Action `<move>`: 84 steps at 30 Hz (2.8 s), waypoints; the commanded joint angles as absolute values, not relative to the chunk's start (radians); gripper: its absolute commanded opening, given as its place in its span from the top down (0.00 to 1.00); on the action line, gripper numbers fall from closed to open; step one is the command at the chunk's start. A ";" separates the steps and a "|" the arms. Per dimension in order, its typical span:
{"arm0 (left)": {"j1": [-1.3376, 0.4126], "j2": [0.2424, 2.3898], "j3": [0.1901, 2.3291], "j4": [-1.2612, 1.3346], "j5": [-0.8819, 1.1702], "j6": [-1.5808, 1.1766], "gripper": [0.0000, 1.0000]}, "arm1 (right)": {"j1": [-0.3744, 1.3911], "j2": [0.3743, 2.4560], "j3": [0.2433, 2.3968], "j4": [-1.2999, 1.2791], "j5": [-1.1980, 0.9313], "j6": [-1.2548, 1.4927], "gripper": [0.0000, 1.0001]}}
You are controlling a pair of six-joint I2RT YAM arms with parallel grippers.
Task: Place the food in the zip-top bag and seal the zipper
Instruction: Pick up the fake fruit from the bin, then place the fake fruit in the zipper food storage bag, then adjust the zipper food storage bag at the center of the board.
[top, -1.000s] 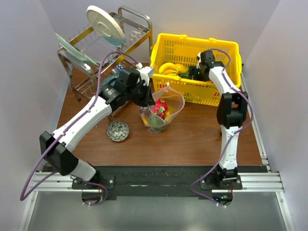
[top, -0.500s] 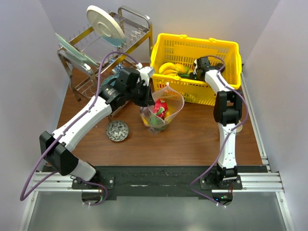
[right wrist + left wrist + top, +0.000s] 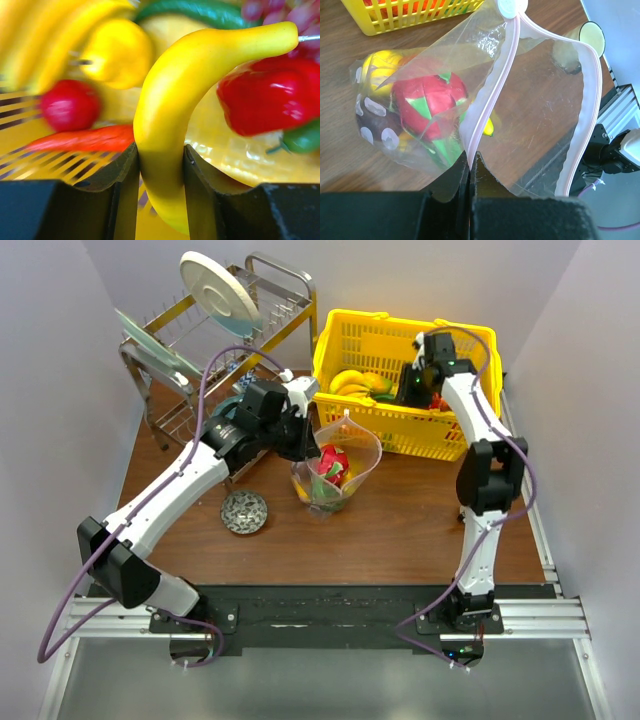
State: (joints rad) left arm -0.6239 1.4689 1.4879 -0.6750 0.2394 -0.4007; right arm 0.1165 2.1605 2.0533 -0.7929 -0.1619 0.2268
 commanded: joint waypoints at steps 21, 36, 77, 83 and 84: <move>-0.618 1.442 1.506 -0.632 0.239 -0.399 1.00 | 0.130 1.327 1.364 0.154 -0.883 0.691 0.91; -0.612 1.457 1.555 -0.635 0.287 -0.420 1.00 | 0.397 1.253 1.158 0.381 -0.887 0.569 0.84; -0.575 1.437 1.539 -0.630 0.301 -0.428 1.00 | 0.400 1.140 1.152 -0.597 -0.345 0.186 0.43; -0.575 1.431 1.551 -0.644 0.298 -0.426 1.00 | 0.402 1.192 1.232 -0.627 -0.379 0.201 1.00; -0.575 1.430 1.551 -0.647 0.298 -0.425 1.00 | 0.402 1.190 1.253 -0.632 -0.385 0.202 1.00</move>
State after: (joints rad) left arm -0.5835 1.4666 1.5131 -0.6685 0.2848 -0.4126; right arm 0.3992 1.1843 1.1618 -0.6010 -0.3794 0.2001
